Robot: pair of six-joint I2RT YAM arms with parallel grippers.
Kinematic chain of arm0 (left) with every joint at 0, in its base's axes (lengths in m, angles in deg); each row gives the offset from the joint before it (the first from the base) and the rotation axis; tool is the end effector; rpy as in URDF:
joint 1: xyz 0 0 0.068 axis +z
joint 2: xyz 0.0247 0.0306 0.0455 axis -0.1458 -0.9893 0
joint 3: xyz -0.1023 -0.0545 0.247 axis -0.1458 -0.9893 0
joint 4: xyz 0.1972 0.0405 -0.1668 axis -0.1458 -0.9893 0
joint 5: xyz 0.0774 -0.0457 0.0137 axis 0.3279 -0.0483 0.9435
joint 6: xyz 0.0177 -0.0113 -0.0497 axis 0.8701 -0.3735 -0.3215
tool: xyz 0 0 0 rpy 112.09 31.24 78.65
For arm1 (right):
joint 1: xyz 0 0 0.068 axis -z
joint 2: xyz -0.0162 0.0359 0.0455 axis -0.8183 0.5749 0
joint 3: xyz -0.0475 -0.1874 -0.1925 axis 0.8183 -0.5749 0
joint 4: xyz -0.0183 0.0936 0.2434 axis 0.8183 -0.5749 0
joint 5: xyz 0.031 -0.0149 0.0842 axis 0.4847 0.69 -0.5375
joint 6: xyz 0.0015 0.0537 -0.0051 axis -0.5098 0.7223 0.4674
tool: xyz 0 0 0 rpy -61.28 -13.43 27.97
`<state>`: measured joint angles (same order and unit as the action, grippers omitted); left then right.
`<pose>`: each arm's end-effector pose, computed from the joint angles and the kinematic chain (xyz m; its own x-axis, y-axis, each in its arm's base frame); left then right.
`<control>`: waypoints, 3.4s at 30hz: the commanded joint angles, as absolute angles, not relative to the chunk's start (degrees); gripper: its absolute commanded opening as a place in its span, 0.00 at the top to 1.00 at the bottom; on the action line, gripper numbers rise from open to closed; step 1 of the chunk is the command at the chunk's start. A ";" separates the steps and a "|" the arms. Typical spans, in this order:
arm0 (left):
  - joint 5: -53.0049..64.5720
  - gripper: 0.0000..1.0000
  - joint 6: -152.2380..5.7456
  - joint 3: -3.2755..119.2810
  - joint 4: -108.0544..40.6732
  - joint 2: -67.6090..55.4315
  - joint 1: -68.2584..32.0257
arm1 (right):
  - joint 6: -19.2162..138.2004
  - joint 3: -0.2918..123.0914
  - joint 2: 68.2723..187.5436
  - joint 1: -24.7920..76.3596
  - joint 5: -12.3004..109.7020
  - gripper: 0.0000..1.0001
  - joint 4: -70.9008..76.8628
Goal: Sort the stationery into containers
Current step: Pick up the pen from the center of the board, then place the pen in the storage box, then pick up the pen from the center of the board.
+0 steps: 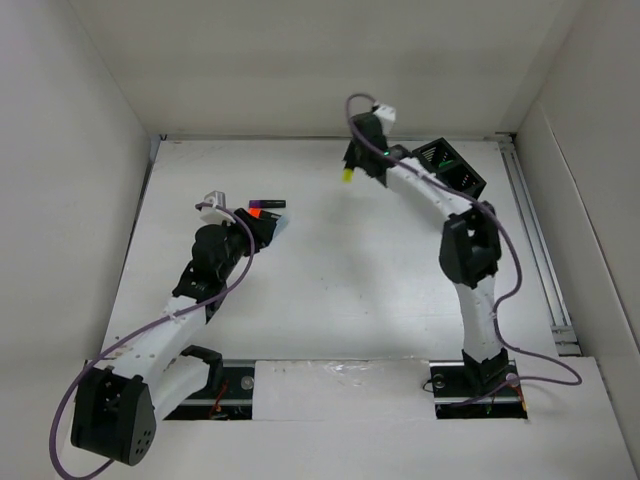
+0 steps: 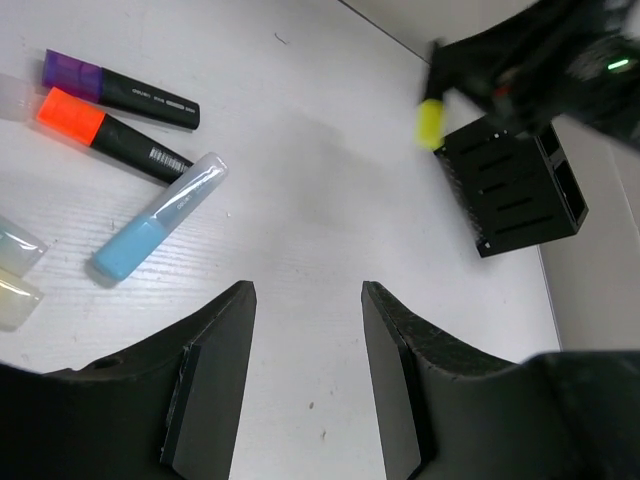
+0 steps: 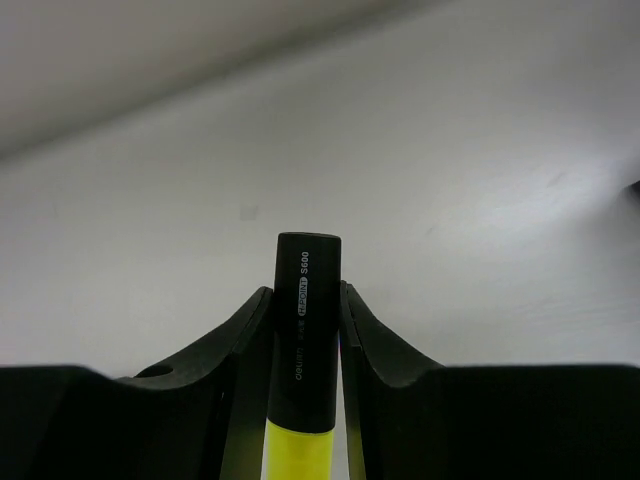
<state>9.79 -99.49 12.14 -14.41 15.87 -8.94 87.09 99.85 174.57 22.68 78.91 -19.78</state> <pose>0.2064 -0.0672 0.2562 -0.3009 -0.5468 -0.7813 0.2315 0.7529 -0.6161 0.4466 0.2652 0.2583 -0.5519 0.2690 -0.7893 0.0955 0.9607 0.2606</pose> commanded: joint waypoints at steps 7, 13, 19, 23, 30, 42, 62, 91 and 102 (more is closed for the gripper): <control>8.24 0.57 -99.72 14.13 -11.98 14.83 -9.28 | 91.09 101.33 165.03 42.68 96.66 0.95 -11.45; 10.53 0.57 -99.72 14.13 -12.85 14.83 -9.28 | 84.94 106.53 168.29 46.91 104.23 0.96 -10.84; 12.20 0.57 -99.72 14.13 -12.85 14.30 -9.28 | 80.81 105.30 170.75 47.53 107.49 0.96 -8.65; 13.61 0.57 -99.72 15.36 -15.13 13.68 -9.28 | 79.93 101.53 171.37 46.21 107.66 0.97 -6.72; 16.59 0.57 -99.72 15.89 -17.25 13.68 -9.28 | 78.26 99.06 172.60 44.36 112.14 0.96 -4.96; 18.44 0.54 -99.72 17.21 -18.57 11.31 -9.28 | 78.25 96.51 172.51 42.08 115.75 0.78 -4.42; 19.67 0.48 -99.72 16.68 -18.04 11.84 -9.28 | 83.06 87.90 160.57 37.87 114.88 0.44 -3.28; 33.02 0.69 -102.10 18.17 -20.84 6.39 -9.28 | 89.94 63.20 151.06 15.80 65.31 1.00 2.61; 38.21 0.70 -103.76 24.50 -26.48 -0.03 -9.28 | 89.94 65.31 150.45 16.94 62.50 1.00 -2.31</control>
